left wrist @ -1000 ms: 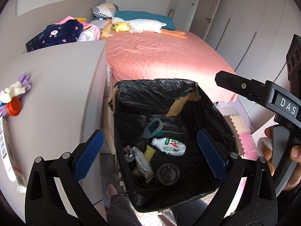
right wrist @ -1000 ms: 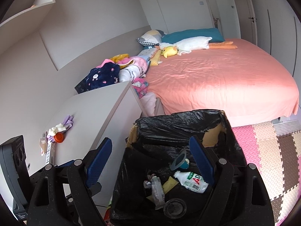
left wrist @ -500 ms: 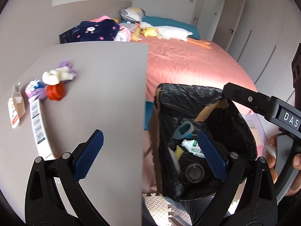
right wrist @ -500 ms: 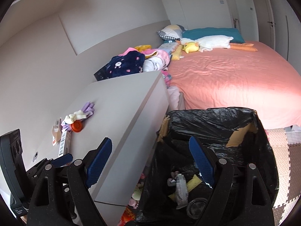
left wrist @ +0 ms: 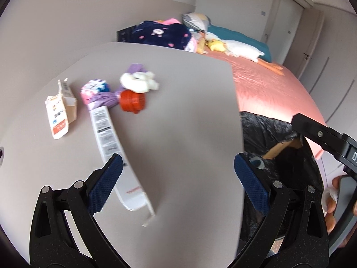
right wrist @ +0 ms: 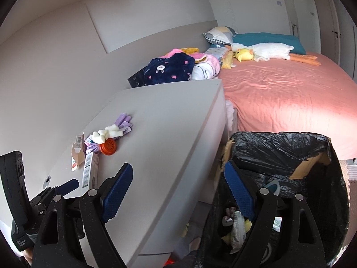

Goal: Collect trash
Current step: 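Move both tools back to the desk toward the remaining trash, then grasp the white-grey strip package with the left gripper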

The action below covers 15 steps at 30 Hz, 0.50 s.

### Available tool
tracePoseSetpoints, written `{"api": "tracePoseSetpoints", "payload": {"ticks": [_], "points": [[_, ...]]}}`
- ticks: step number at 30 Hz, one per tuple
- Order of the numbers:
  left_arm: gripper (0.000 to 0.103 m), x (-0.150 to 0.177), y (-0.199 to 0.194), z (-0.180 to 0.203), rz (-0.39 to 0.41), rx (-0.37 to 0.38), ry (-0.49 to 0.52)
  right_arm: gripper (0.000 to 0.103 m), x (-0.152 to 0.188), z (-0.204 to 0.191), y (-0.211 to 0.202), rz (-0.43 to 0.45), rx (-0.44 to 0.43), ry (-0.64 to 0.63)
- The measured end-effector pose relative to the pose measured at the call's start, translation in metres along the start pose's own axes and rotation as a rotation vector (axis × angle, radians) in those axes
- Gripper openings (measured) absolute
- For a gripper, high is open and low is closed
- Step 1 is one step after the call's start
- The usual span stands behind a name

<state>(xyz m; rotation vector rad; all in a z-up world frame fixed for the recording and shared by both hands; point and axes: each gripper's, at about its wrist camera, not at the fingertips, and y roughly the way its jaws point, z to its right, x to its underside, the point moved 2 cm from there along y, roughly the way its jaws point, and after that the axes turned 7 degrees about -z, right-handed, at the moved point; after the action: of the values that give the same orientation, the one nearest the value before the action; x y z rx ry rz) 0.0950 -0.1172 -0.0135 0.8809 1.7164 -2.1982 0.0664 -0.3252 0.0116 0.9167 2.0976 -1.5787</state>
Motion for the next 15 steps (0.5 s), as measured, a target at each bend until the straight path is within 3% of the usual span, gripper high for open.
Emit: {"api": "tracePoseSetpoints", "payload": {"ticks": [10,15], "points": [[0.097,-0.011,0.021,-0.040,-0.042,-0.062,-0.089,0.084,-0.013,-0.033,0.026,-0.020,-0.017,-0.030],[0.085,-0.012,0.032,-0.048,-0.082,-0.097,-0.096,0.084,-0.016,-0.041,0.036,-0.028,-0.024,-0.036]]}}
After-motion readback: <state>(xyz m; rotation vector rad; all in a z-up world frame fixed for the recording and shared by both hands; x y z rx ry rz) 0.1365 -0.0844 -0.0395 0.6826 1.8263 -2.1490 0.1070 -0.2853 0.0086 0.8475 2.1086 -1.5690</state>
